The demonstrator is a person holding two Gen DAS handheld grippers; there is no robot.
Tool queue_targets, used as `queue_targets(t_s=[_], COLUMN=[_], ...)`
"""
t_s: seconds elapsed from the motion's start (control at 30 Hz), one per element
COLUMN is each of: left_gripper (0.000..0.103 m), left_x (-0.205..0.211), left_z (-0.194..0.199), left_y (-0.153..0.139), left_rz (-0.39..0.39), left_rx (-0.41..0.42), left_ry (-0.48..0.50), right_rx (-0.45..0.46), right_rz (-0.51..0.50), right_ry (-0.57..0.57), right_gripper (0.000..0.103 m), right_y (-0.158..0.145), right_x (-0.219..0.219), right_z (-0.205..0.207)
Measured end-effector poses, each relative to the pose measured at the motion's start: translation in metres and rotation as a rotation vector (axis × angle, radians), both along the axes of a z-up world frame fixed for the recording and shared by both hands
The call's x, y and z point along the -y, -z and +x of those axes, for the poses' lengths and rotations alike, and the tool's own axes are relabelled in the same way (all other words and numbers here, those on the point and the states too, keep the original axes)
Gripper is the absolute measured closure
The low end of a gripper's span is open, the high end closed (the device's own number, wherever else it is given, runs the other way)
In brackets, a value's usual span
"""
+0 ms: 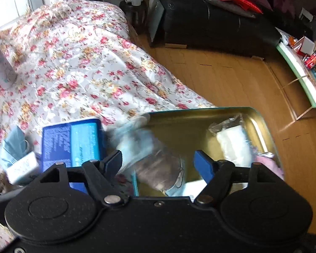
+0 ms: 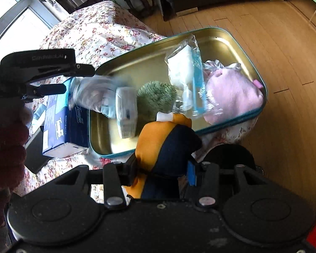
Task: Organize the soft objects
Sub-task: 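Open the left tool over the tray while the right drops the plush in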
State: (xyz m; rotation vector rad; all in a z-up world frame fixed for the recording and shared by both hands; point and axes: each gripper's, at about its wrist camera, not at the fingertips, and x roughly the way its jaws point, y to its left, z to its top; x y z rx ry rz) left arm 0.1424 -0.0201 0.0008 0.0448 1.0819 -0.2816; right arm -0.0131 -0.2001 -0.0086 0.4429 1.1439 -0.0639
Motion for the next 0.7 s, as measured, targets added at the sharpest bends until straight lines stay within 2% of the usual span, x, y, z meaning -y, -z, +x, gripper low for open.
queue_targets(t_s=[0.13, 0.4, 0.5, 0.53, 0.57, 0.7], left_gripper=[0.029, 0.029, 0.029, 0.028, 0.028, 0.028], left_x=[-0.004, -0.007, -0.008, -0.008, -0.008, -0.010], left_z=[-0.001, -0.013, -0.019, -0.020, -0.023, -0.030], left_y=[-0.002, -0.001, -0.002, -0.003, -0.003, -0.002], left_rz=[0.015, 0.042, 0.051, 0.054, 0.057, 0.065], left_rx=[0.010, 0.022, 0.031, 0.034, 0.038, 0.044], left_ry=[-0.002, 0.023, 0.037, 0.039, 0.042, 0.054], right_rx=[0.015, 0.101, 0.149, 0.176, 0.192, 0.211], right_rz=[-0.027, -0.091, -0.100, -0.103, -0.108, -0.120], right_ry=[0.002, 0.054, 0.078, 0.096, 0.104, 0.109], right_gripper=[0.058, 0.057, 0.053, 0.044, 0.041, 0.041], right_y=[-0.004, -0.024, -0.030, -0.032, -0.035, -0.042], right_x=[0.002, 0.014, 0.019, 0.020, 0.021, 0.022], right_z=[0.015, 0.071, 0.089, 0.094, 0.096, 0.098])
